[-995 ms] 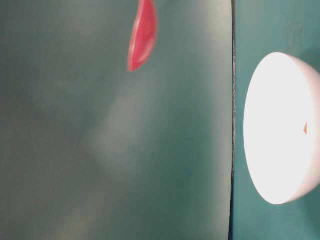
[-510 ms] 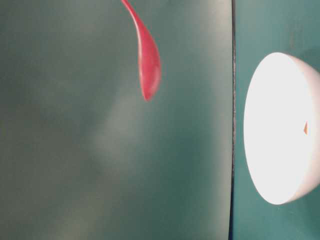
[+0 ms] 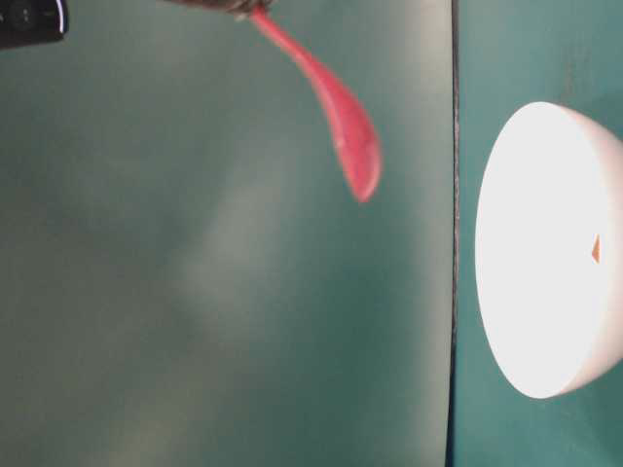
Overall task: Grip the spoon and scoop the red block from the bowl with right arm.
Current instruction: 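Carry the spoon over the white bowl and tilt it down inside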
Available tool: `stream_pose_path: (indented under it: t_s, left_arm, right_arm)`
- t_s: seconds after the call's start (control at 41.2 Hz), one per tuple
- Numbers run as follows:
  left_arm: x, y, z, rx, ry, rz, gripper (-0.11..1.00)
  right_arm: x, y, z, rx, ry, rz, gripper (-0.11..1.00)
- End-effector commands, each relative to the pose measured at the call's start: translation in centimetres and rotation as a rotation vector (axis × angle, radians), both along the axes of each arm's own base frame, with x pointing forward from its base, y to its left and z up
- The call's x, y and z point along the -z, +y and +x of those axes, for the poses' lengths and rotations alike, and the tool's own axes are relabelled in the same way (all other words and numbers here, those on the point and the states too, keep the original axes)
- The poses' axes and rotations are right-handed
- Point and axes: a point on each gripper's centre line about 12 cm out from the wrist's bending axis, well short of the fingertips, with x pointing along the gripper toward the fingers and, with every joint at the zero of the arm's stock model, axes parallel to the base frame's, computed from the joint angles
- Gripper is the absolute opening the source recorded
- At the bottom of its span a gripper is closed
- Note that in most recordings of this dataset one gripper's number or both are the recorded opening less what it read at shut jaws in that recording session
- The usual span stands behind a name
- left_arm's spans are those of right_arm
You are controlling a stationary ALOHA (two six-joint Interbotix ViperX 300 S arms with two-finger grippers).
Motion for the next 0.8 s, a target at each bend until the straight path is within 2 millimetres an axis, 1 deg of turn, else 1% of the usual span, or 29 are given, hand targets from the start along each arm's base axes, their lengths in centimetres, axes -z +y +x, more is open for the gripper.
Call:
stream_pose_path:
  t_s: [0.0,0.17,0.316,0.413,0.607,0.777]
  left_arm:
    - [-1.3,0.0,0.1,-0.001,-0.031,0.006,0.0]
    - [-1.2,0.0,0.1,-0.001,-0.029,0.006,0.0]
    - [-1.2,0.0,0.1,-0.001,-0.029,0.008,0.0]
    - [-1.2,0.0,0.1,-0.001,-0.029,0.008,0.0]
    - [-1.2,0.0,0.1,-0.001,-0.029,0.006,0.0]
    - [-1.2,0.0,0.1,-0.001,-0.029,0.006,0.0]
  right_arm:
    - [-1.2,-0.5,0.3,-0.03,0.028,-0.063,0.24]
    - [-1.5,-1.5,0.7,-0.076,0.13,-0.167,0.24]
    - [-2.2,-1.8,1.7,-0.092,0.151,-0.187,0.24]
    - [-2.3,-1.6,2.4,-0.116,0.175,-0.186,0.25]
    - [-1.9,-0.9,3.8,-0.177,0.261,-0.169,0.25]
    - [-1.9,-0.5,5.7,-0.223,0.312,-0.17,0.24]
